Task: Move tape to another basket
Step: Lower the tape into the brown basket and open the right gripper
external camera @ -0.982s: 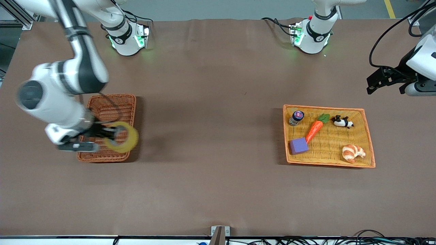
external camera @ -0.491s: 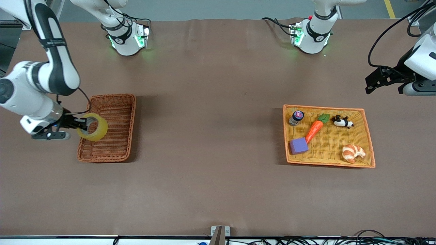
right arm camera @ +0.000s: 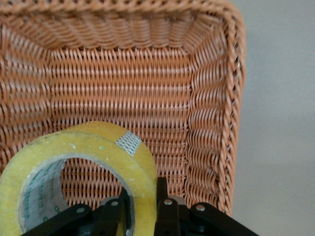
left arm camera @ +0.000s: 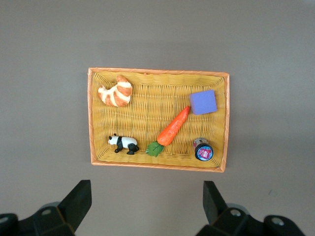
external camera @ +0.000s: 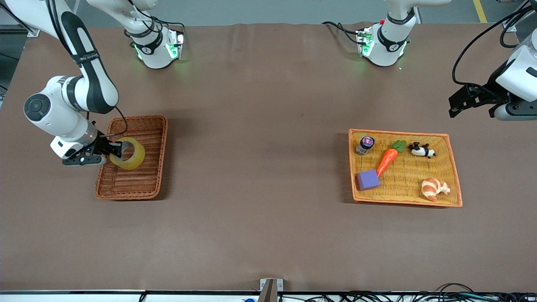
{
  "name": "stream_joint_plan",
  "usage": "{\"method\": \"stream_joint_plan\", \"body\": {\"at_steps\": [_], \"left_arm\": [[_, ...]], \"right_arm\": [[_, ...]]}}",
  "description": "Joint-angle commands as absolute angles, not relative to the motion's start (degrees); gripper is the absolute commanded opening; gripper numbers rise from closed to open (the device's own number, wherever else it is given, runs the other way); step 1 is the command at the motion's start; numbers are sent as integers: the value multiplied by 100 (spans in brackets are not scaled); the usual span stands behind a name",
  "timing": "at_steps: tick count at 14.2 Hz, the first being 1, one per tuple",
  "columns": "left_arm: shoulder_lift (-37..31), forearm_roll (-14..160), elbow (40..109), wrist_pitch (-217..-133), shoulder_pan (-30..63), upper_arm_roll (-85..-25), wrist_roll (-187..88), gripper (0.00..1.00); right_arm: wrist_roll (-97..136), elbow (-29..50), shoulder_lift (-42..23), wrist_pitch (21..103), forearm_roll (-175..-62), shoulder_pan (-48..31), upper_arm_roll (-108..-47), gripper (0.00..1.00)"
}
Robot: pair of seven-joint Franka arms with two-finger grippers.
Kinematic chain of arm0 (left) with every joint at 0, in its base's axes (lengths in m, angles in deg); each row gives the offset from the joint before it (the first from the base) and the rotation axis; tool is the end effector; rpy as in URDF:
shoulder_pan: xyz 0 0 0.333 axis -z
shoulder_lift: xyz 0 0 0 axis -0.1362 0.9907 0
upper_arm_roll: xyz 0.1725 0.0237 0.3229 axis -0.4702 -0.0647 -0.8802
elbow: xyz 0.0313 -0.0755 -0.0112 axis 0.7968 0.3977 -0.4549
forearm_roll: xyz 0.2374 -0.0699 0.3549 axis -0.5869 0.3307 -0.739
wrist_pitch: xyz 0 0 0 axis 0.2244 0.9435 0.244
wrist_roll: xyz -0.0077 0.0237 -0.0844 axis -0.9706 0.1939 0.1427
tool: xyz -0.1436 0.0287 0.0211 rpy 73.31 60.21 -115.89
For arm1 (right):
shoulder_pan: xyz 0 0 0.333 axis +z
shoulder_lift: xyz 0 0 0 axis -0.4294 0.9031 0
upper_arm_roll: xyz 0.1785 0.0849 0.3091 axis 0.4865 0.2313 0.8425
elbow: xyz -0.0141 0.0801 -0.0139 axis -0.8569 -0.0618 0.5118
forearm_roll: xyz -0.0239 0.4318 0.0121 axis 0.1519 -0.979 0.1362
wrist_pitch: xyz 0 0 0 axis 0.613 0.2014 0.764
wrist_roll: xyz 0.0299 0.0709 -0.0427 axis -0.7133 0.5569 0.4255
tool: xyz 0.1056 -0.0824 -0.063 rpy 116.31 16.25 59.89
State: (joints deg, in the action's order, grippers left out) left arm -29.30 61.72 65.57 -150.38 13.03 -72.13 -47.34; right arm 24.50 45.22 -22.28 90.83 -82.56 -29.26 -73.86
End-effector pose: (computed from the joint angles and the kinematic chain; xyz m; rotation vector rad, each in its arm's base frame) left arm 0.5918 -0.0624 0.6414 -3.1094 0.0595 -0.0725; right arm 0.5539 -0.0570 0.2410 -3.1384 -0.0945 -0.0255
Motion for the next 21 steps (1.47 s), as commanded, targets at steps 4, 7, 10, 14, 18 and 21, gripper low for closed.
{"method": "stream_joint_plan", "body": {"at_steps": [4,7,10,14,18,21], "left_arm": [[-3009,6072,6510,-14986,1284,-7192,-4670,100],[-2992,6098,6465,-14995,1328,-7184,-4653,100],[-2992,6142,6465,-14995,1337,-7183,-4653,100],[-2992,6133,6465,-15004,1345,-7149,-4644,100],[-3001,6133,6465,-14995,1337,-7113,-4644,100],[-2992,6142,6465,-15004,1345,-7113,-4644,100]], "right_arm": [[2600,4760,-2074,9420,-8227,-2982,-7348,5],[2680,4752,-1836,9632,-8227,-3026,-7348,17],[2688,4725,-1748,9632,-8227,-3000,-7348,100],[2610,4385,-2264,8933,-8227,-2956,-7304,100],[2426,2471,-2688,6272,-8218,-2973,-7331,100],[1907,1056,-2706,4645,-8113,-2965,-7331,100]]}}
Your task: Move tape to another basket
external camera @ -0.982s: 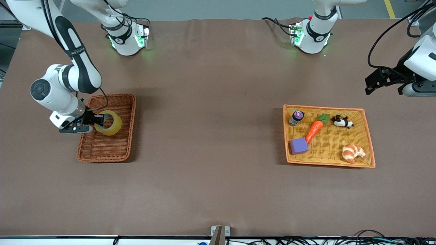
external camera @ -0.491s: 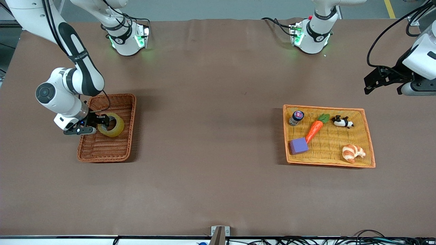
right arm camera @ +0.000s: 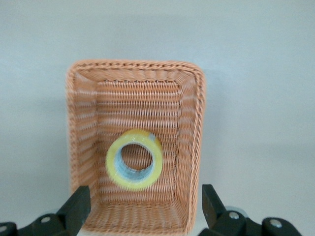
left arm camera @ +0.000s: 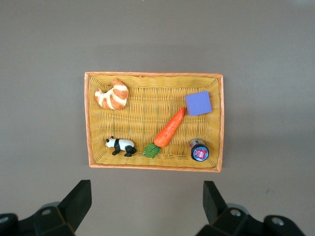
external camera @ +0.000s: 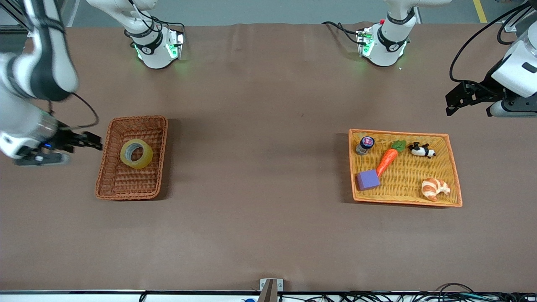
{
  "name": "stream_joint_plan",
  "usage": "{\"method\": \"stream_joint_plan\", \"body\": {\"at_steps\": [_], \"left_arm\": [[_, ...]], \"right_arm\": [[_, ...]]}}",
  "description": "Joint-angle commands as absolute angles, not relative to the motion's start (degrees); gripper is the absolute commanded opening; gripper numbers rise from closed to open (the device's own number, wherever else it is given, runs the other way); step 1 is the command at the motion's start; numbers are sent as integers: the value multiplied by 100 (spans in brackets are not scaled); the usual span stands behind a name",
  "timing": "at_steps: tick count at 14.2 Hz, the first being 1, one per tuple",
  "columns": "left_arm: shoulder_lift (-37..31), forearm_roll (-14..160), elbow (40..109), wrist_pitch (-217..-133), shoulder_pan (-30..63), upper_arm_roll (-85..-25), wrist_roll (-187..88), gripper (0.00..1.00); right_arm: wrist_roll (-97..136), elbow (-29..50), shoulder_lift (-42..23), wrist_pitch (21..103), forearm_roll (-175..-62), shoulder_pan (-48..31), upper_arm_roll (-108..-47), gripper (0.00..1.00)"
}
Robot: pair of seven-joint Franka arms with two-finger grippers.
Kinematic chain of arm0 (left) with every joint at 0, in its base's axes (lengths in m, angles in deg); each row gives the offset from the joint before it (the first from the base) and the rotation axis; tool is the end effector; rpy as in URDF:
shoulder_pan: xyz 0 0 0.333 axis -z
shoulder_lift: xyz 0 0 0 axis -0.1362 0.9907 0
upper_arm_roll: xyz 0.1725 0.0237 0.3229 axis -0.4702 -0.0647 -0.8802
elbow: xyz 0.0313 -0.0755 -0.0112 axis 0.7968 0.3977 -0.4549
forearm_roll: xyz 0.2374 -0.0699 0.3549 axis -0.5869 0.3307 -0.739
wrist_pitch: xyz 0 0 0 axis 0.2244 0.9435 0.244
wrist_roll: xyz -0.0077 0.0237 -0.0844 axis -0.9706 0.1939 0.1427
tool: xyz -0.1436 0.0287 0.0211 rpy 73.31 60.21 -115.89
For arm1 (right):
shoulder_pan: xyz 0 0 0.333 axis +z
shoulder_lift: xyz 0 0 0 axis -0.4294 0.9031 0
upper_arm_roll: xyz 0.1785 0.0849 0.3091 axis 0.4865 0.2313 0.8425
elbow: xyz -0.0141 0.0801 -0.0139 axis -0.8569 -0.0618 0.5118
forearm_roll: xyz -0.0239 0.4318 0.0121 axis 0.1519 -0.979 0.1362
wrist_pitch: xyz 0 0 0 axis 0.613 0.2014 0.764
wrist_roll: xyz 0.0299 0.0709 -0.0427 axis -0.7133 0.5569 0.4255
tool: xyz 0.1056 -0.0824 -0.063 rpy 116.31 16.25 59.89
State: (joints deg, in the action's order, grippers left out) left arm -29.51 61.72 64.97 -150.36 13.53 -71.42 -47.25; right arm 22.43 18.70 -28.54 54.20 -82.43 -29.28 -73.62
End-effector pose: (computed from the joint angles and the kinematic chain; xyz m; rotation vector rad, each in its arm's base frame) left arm 0.5898 -0.0749 0.6490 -3.1095 0.0944 -0.0944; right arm 0.6124 -0.0585 0.4686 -3.1220 -0.0568 0.0775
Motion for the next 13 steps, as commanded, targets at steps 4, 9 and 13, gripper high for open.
{"method": "stream_joint_plan", "body": {"at_steps": [4,9,13], "left_arm": [[-2992,6142,6483,-14987,1345,-7043,-4653,100],[-3027,6089,6474,-14873,1328,-6955,-4732,100],[-3018,6081,6448,-14872,1310,-6893,-4644,100]], "right_arm": [[1467,-82,-2968,3586,-7954,-2973,-7313,100],[1283,49,-3312,3515,-8034,-2956,-7295,100],[1282,49,-3321,3401,-8025,-2527,-7583,100]]}}
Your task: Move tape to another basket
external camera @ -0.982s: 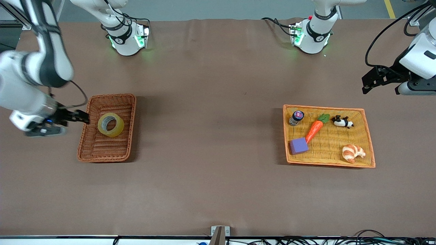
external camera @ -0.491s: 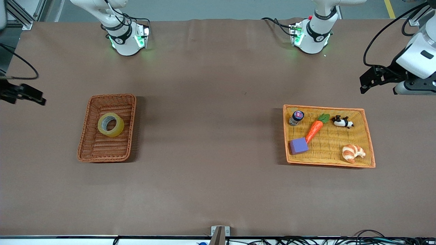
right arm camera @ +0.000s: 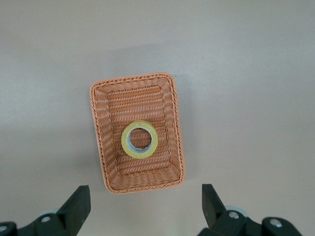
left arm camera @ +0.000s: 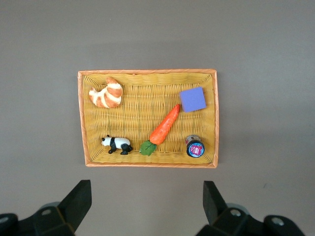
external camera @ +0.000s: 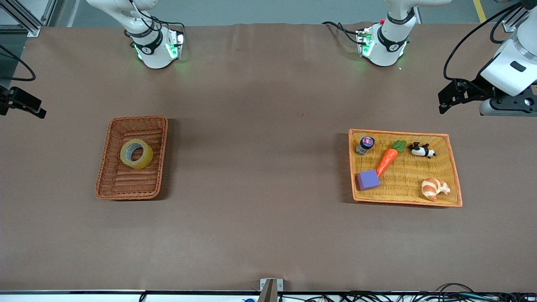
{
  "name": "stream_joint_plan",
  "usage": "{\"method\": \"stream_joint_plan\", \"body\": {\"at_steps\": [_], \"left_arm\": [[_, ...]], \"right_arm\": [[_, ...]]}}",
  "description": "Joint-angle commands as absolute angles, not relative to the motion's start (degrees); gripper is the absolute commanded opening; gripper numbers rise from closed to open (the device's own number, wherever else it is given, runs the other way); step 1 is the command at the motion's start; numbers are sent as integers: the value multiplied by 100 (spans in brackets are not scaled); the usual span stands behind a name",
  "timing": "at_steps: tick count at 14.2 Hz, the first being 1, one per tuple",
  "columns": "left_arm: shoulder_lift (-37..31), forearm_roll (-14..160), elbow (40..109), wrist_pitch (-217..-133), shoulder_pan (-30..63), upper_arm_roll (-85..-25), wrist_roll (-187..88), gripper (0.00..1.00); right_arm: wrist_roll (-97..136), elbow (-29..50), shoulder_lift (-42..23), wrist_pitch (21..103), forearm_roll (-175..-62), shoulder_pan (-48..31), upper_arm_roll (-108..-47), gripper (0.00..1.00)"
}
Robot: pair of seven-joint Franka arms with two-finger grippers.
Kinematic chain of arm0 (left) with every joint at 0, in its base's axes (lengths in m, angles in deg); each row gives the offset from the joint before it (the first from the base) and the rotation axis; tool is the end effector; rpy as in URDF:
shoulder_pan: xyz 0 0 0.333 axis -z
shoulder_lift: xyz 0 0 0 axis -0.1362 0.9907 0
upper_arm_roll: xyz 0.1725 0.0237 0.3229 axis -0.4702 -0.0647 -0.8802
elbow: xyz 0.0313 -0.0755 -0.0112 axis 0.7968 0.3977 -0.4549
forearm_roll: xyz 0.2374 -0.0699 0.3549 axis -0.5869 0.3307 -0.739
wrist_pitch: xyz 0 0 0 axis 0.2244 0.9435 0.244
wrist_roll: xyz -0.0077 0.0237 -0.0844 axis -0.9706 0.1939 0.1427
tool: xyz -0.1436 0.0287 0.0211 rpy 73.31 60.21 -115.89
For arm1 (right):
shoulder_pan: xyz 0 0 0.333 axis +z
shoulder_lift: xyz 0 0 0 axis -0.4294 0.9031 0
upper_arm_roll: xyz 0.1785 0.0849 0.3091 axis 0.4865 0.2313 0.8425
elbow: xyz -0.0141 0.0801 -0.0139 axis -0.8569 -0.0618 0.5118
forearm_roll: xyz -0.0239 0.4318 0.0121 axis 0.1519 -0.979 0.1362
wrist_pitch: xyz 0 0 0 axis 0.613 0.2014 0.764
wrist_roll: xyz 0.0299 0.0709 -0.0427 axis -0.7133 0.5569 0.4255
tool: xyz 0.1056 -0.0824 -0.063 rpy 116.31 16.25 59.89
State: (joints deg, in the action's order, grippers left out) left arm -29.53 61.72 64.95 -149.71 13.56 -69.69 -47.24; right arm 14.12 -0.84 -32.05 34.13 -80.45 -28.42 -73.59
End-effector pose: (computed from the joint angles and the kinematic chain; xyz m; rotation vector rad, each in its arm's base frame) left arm 0.5855 -0.0929 0.6483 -3.1072 0.1421 -0.0787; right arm 0.5926 -0.0522 0.6517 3.1189 -0.1389 -0.0003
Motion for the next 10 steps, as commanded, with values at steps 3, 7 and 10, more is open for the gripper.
{"method": "stream_joint_plan", "body": {"at_steps": [3,7,10], "left_arm": [[-3018,6124,6342,-14863,1284,-6893,-4461,100],[-3018,6160,6141,-14548,1266,-6946,-4293,100],[-3018,6160,6097,-14486,1266,-6937,-4292,100]], "right_arm": [[1282,41,-3321,3401,-8025,-2402,-7735,100],[1291,23,-3312,3410,-8025,-2376,-7735,100],[1291,14,-3312,3410,-8025,-2349,-7726,100]]}}
